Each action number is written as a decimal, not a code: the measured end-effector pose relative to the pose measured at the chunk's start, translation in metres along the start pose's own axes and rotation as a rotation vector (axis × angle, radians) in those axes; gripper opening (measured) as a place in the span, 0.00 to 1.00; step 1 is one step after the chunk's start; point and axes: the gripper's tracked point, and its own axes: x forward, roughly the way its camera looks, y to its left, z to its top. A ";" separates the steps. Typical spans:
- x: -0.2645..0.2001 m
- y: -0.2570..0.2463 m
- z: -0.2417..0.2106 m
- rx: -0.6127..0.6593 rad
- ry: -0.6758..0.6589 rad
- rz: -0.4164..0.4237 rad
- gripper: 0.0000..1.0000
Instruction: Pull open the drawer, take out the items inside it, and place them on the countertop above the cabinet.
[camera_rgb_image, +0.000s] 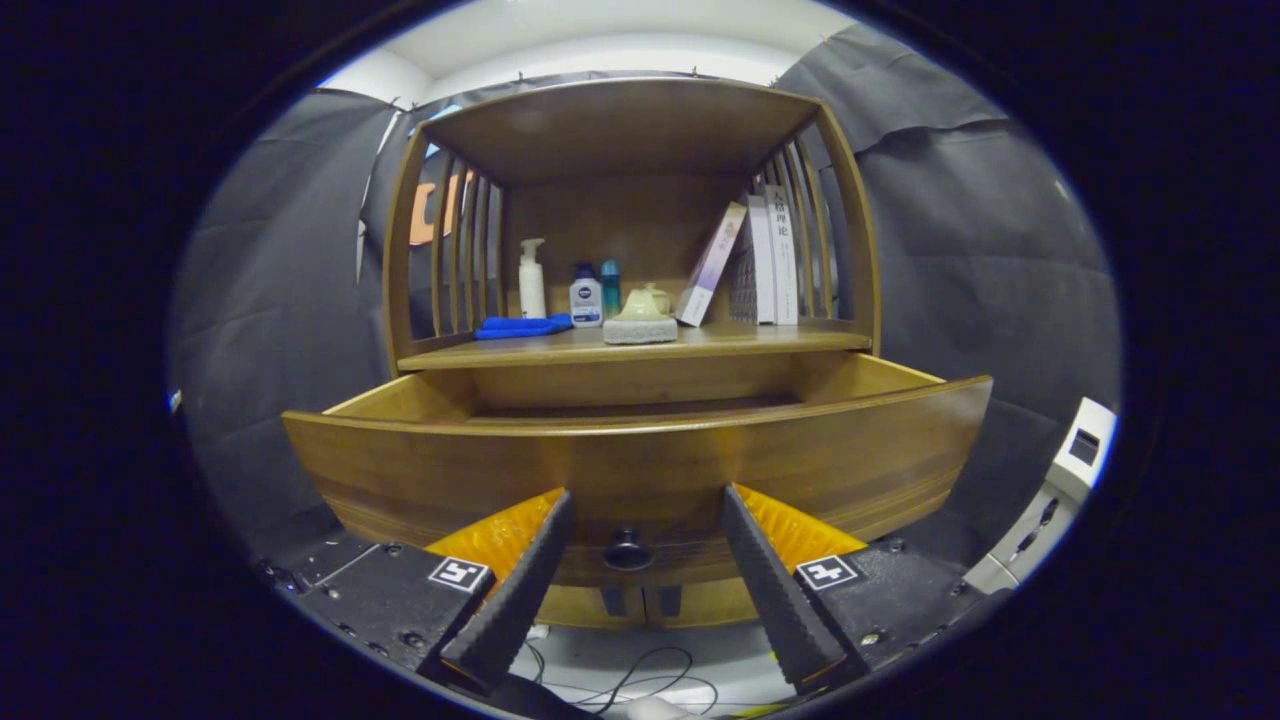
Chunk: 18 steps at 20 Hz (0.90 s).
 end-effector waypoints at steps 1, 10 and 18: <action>0.001 0.000 0.001 -0.002 -0.003 0.002 0.97; 0.049 0.005 0.018 0.013 -0.002 -0.007 0.97; 0.131 0.008 0.036 0.003 0.004 -0.019 0.97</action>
